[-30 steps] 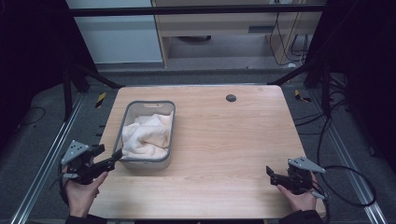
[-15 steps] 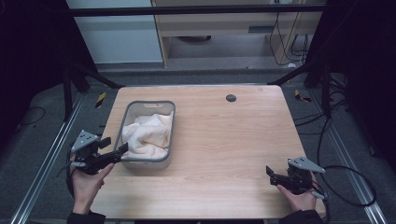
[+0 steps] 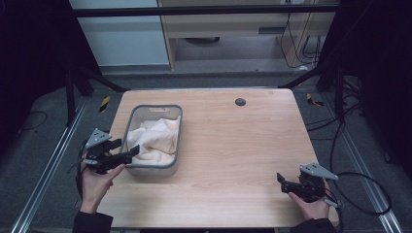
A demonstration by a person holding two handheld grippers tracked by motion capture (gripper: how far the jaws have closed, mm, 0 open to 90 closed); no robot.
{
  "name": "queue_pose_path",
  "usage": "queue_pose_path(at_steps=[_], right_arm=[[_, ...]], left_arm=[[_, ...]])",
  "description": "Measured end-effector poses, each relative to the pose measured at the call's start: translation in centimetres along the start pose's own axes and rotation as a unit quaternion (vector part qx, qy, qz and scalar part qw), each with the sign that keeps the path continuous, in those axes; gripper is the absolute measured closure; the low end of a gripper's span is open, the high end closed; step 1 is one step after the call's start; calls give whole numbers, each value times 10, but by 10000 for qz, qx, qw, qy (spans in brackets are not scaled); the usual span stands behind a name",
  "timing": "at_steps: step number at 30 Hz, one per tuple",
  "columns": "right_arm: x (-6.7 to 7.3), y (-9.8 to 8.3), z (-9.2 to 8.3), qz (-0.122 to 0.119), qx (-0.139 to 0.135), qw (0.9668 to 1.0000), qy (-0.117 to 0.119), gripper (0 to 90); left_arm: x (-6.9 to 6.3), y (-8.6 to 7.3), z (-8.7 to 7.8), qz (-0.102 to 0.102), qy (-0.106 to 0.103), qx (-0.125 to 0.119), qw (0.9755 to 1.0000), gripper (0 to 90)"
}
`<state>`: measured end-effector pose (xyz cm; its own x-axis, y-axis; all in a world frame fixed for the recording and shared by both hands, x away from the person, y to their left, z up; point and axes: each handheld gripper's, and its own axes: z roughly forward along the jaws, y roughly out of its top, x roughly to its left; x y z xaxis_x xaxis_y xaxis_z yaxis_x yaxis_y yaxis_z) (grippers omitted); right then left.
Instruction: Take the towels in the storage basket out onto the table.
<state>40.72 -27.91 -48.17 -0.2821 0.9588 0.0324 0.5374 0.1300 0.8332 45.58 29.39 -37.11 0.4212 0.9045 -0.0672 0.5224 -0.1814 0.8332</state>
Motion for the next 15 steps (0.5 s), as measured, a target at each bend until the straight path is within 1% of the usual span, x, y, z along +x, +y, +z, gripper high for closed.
queue_pose_path(at_steps=[4, 6, 8, 12, 14, 15], right_arm=[[0, 0, 0, -22, 23, 10000, -1, 95], [0, 0, 0, 13, 45, 10000, 18, 95], [0, 0, 1, -24, 43, 10000, 11, 94], [0, 0, 1, -32, 65, 10000, 14, 94], [0, 0, 2, -36, 71, 10000, 24, 93], [0, 0, 2, -27, 80, 10000, 29, 92]], left_arm=[[1, 4, 5, 52, 4, 120, 9999, 249], [1, 6, 7, 65, 1, 160, 9999, 246], [2, 11, 10, 141, 49, 268, 9995, 245], [3, 16, 13, 169, 9, 354, 9992, 242], [3, 20, 16, 185, -44, 449, 9988, 241], [3, 22, 17, 220, -25, 486, 9986, 240]])
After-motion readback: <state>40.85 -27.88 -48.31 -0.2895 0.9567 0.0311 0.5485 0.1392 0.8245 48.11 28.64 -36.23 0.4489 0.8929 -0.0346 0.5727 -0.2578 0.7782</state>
